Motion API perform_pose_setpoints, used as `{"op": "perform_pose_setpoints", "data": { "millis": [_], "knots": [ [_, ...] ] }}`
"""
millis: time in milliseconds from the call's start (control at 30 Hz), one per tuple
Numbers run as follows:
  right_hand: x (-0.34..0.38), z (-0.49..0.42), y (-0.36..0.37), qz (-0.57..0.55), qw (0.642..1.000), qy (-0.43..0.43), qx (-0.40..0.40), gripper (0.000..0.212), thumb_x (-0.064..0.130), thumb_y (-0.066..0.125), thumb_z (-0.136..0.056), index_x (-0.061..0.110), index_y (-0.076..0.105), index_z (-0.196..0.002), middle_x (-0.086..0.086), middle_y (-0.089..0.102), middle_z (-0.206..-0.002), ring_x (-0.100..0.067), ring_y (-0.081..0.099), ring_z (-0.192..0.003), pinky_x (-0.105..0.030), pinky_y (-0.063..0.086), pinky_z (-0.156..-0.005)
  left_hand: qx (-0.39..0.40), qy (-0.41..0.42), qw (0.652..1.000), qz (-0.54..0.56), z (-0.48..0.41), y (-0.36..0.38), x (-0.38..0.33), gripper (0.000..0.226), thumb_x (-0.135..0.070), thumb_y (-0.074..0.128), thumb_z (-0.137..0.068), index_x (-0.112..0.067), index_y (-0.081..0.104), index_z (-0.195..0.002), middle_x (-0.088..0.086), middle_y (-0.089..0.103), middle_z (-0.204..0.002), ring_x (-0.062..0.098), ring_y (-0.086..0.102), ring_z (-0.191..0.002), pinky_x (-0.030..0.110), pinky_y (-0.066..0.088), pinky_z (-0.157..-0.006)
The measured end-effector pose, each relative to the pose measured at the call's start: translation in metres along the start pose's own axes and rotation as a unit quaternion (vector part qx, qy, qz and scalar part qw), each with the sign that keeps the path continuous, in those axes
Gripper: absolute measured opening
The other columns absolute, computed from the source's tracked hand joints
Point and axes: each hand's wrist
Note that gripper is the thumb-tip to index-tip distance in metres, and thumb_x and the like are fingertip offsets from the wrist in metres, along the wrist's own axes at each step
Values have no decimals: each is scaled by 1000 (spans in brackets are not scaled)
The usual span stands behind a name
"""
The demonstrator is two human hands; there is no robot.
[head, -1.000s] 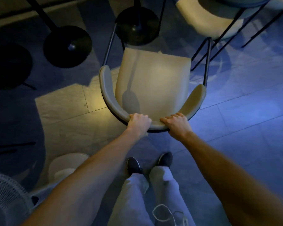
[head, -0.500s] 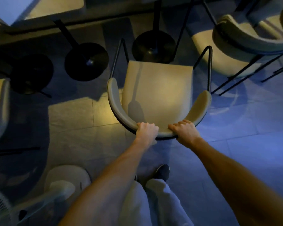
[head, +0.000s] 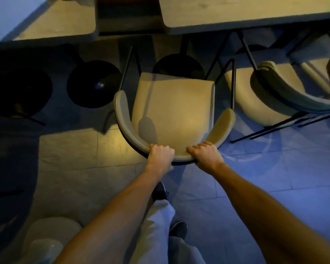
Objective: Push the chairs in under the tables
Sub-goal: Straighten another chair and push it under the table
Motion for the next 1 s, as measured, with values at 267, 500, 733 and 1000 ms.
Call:
{"op": "perform_pose_setpoints", "data": {
  "millis": [267, 500, 733, 1000],
  "knots": [
    [-30, -79, -36, 6, 1000, -1, -18, 40, 23, 64, -87, 29, 60, -126, 5, 72, -111, -22, 68, -103, -37, 48, -95, -19, -7, 1000, 0, -65, -34, 52, 27, -42, 72, -85, -21, 68, -101, 1, 70, -99, 26, 68, -97, 40, 47, -89],
    [-45, -120, -57, 3, 1000, 9, -15, 38, 23, 69, -84, 28, 62, -121, 4, 72, -105, -23, 69, -97, -37, 50, -89, -26, 2, 1000, -3, -105, -52, 83, 30, -46, 73, -84, -21, 68, -101, 1, 71, -100, 27, 69, -98, 40, 47, -90],
    [-39, -132, -62, -10, 1000, 20, -15, 34, 19, 68, -85, 27, 63, -117, 4, 72, -103, -22, 69, -95, -36, 50, -89, -21, 1, 1000, 3, -116, -51, 98, 28, -46, 73, -83, -22, 69, -98, 1, 71, -99, 26, 68, -97, 40, 45, -93],
    [-30, -130, -71, 6, 998, 62, 30, 27, 17, 68, -83, 25, 62, -107, 0, 72, -98, -24, 68, -91, -36, 45, -91, 5, -30, 999, 33, -109, -58, 92, 24, -33, 69, -86, -23, 65, -107, 1, 69, -106, 26, 64, -106, 45, 35, -100]
  ]
}}
Point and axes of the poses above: each hand's wrist, its own z-axis away from the middle knuckle, its own y-axis out of the palm, x = y × z
